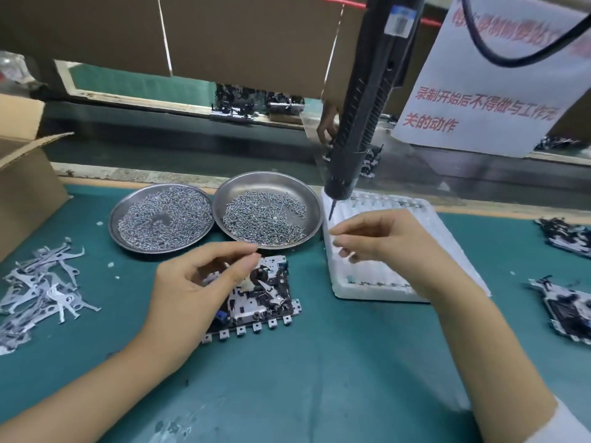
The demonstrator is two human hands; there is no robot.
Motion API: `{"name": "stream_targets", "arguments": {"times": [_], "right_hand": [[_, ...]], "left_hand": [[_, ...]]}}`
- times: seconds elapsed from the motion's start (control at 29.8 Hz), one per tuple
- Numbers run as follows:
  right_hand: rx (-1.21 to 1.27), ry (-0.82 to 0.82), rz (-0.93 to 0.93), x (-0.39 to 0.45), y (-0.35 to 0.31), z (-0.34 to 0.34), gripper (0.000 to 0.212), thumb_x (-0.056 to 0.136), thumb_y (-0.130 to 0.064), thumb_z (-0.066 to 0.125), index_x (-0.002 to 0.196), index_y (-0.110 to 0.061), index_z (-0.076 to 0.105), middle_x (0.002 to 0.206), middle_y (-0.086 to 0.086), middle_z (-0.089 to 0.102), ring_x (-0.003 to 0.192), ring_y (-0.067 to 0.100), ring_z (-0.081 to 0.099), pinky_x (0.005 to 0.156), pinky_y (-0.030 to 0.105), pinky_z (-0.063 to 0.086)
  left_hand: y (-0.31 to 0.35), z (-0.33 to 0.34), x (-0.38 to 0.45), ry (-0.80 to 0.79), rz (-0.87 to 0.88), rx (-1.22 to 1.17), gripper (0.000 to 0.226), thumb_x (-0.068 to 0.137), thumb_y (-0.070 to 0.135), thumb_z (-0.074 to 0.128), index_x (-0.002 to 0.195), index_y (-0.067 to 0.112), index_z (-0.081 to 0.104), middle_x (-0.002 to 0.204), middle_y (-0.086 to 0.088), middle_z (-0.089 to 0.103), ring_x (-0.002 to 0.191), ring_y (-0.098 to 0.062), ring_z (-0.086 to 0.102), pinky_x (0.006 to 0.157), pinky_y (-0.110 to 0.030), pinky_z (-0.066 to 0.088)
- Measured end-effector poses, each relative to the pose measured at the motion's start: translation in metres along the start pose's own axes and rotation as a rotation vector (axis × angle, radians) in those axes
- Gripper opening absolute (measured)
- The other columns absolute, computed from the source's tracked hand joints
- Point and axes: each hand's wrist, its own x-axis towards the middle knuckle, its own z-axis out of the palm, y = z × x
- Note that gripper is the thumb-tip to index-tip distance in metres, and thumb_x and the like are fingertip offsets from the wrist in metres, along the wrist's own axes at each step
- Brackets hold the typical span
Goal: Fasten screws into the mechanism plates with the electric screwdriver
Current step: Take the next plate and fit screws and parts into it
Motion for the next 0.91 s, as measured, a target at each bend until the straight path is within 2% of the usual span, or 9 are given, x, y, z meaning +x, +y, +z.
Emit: {"name": "stream_targets", "arguments": {"times": [0.07,0.13,0.27,0.3,0.44,0.54,0.64,0.74,0.91], "right_hand": [[-0.229,0.268,-0.030,0.009,0.011,-0.027,0.024,0.083,0.002,0.067,0.075,-0.020,0.071,0.069,0.000,0.069,0.062,0.011,0.063,0.065,0.025,0.053],[-0.340,0.422,-0.035,0.021,0.026,-0.048,0.024,0.085,0.001,0.063,0.077,-0.021,0.069,0.076,0.003,0.069,0.067,0.016,0.061,0.069,0.034,0.052],[-0.559,0.526,-0.092,0.057,0.046,-0.074,0.019,0.085,0.002,0.060,0.090,-0.011,0.073,0.089,0.006,0.070,0.071,0.010,0.057,0.070,0.022,0.042],[-0.634,0.521,-0.121,0.067,0.047,-0.077,0.020,0.084,0.005,0.059,0.092,-0.006,0.074,0.091,0.007,0.070,0.074,0.013,0.057,0.071,0.021,0.042],[-0.885,0.391,-0.179,0.101,0.049,-0.086,0.024,0.080,0.013,0.052,0.093,0.006,0.071,0.093,0.020,0.071,0.081,0.032,0.062,0.081,0.040,0.050],[-1.022,0.274,-0.099,0.114,0.046,-0.086,0.026,0.080,0.010,0.054,0.095,-0.003,0.072,0.092,0.012,0.070,0.077,0.022,0.056,0.073,0.033,0.049],[-1.197,0.252,-0.088,0.116,0.038,-0.079,0.020,0.078,0.008,0.051,0.070,-0.009,0.059,0.077,0.010,0.064,0.073,0.034,0.052,0.056,0.029,0.039],[-1.374,0.257,-0.120,0.116,0.034,-0.073,0.017,0.077,0.008,0.052,0.088,0.000,0.063,0.089,0.019,0.064,0.084,0.041,0.058,0.066,0.038,0.047],[-1.404,0.207,-0.167,0.116,0.037,-0.074,0.021,0.082,0.007,0.049,0.095,-0.002,0.062,0.094,0.020,0.065,0.086,0.038,0.058,0.075,0.043,0.048]], "left_hand": [[-0.002,0.000,0.002,0.037,-0.021,0.001,0.018,0.069,0.025,0.073,0.086,0.033,0.075,0.078,0.009,0.073,0.068,-0.001,0.065,0.060,-0.010,0.050],[-0.003,0.001,0.003,0.049,-0.029,0.009,0.018,0.069,0.022,0.074,0.084,0.032,0.075,0.078,0.009,0.073,0.067,-0.001,0.065,0.064,-0.009,0.050],[-0.005,0.002,0.003,0.045,-0.046,0.008,0.016,0.067,0.023,0.075,0.082,0.029,0.075,0.077,0.006,0.073,0.066,-0.003,0.065,0.066,-0.010,0.050],[-0.005,0.002,0.004,0.044,-0.051,0.005,0.015,0.067,0.023,0.075,0.081,0.028,0.075,0.077,0.005,0.073,0.066,-0.003,0.065,0.066,-0.010,0.050],[-0.005,0.004,0.005,0.046,-0.049,0.005,0.014,0.066,0.021,0.076,0.079,0.025,0.074,0.078,0.007,0.073,0.067,0.000,0.065,0.064,-0.007,0.048],[-0.004,0.005,0.004,0.043,-0.038,0.004,0.016,0.066,0.019,0.075,0.081,0.024,0.073,0.078,0.008,0.073,0.066,0.000,0.066,0.063,-0.006,0.047],[-0.004,0.004,0.005,0.037,-0.030,0.013,0.014,0.066,0.020,0.075,0.079,0.023,0.074,0.076,0.007,0.073,0.063,0.000,0.064,0.063,-0.007,0.047],[-0.006,0.003,0.005,0.028,-0.036,0.009,0.013,0.065,0.021,0.076,0.078,0.026,0.074,0.074,0.005,0.073,0.062,-0.001,0.065,0.062,-0.007,0.047],[-0.005,0.004,0.005,0.014,-0.041,0.002,0.016,0.066,0.021,0.076,0.080,0.029,0.075,0.071,0.004,0.072,0.060,-0.003,0.066,0.062,-0.007,0.048]]}}
